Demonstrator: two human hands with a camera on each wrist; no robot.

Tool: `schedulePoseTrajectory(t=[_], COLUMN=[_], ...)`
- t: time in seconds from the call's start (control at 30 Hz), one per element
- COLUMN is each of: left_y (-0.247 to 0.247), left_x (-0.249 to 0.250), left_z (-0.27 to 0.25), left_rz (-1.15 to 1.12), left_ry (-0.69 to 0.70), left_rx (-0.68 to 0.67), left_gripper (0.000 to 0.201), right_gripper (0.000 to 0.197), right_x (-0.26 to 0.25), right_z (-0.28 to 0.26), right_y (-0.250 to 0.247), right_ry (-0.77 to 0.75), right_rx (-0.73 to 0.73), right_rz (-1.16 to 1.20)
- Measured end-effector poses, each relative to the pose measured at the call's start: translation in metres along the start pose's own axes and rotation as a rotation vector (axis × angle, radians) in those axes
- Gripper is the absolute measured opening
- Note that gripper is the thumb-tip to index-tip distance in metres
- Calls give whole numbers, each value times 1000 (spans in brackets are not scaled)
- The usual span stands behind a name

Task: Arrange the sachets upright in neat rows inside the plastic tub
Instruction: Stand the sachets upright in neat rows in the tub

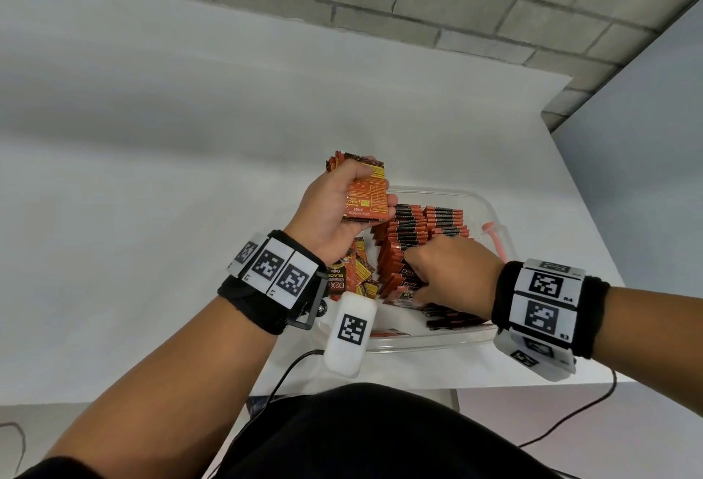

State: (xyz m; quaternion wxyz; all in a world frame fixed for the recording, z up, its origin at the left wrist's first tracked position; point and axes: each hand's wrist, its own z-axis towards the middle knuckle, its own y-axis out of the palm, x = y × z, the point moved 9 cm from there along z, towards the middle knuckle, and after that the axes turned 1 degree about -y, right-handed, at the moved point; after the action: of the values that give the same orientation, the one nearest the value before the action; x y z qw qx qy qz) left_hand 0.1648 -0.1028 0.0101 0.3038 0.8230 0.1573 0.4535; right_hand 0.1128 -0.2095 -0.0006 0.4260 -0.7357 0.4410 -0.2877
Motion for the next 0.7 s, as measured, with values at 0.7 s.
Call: schedulePoseTrajectory(t=[0.7], left_y=[1], left_x=[-8], left_z=[3], left_rz=[75], left_ry=[-23], left_rx=[-32], left_gripper=[11], right_gripper=[44], right_x=[10], right_z=[2], right_y=[-8], right_ry=[31], right_rx=[3], right_rz=[80])
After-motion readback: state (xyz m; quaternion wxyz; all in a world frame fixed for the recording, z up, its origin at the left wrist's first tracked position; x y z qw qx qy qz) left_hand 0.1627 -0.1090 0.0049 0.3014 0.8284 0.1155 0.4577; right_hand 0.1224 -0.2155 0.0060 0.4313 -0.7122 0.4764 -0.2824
